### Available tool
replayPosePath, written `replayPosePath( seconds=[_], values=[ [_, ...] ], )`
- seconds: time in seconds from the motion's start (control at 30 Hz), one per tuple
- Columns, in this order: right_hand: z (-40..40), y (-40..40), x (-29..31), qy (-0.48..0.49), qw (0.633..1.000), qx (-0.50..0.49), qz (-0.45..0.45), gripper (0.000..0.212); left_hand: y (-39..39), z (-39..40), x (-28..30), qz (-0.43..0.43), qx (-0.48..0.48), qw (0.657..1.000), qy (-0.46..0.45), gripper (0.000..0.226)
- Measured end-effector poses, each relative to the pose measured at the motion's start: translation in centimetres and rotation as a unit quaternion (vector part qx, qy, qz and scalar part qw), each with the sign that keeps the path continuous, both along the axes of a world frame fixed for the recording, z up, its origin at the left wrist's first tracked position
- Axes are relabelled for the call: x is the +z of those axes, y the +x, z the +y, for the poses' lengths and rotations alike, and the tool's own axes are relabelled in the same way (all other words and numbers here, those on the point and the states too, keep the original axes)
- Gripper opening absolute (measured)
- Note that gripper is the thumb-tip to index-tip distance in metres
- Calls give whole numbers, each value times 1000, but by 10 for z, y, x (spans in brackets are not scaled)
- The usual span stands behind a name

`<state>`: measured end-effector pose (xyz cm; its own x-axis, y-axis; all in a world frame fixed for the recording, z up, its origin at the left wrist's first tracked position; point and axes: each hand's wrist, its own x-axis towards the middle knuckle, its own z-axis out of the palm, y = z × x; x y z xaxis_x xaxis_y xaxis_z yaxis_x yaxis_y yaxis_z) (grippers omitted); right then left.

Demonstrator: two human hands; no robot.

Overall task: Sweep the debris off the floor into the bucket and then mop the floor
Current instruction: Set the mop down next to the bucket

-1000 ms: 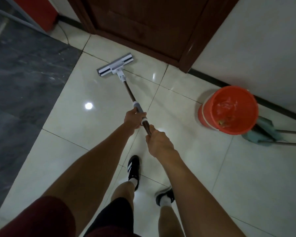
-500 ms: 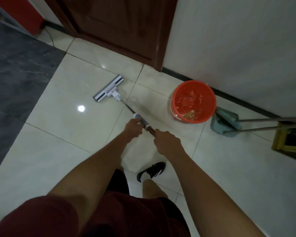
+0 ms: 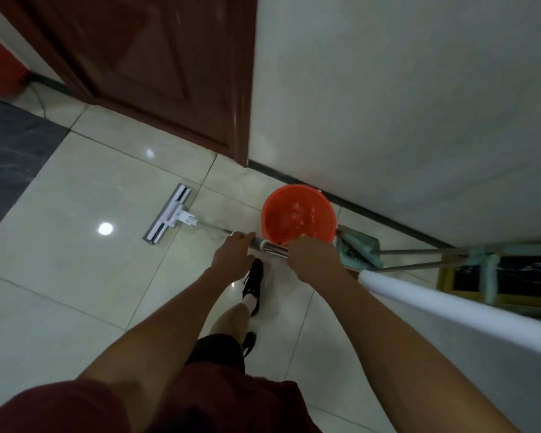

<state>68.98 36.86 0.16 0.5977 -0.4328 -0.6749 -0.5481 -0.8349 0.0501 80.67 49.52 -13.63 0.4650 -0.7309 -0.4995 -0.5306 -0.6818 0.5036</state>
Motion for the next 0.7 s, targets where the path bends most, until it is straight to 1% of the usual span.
replayPosePath(
  seconds=[0.1,0.17,0.27,0.37,0.47,0.57,0.7],
  values=[
    [-40,25,16,6,1000,29,9,14,19,-35,2,-26,-16,999,-19,60],
    [-62,42,26,-2,999,53,-5,16,34,-58,4,-10,-11,999,-38,51],
    [-90,71,40,-55,994,97,-14,14,57,-96,13,9,9,998,-66,28],
    [-116,107,56,-92,990,111,-11,16,80,-124,24,10,29,997,-65,18],
    [-141,140,68,-128,979,161,-2,15,100,-146,26,2,79,994,-70,10],
    [-163,174,84,-163,964,211,-11,15,124,-171,35,-14,116,991,-60,6],
    [-181,215,103,-197,941,273,-26,11,154,-193,54,-5,156,986,-59,10]
  ],
)
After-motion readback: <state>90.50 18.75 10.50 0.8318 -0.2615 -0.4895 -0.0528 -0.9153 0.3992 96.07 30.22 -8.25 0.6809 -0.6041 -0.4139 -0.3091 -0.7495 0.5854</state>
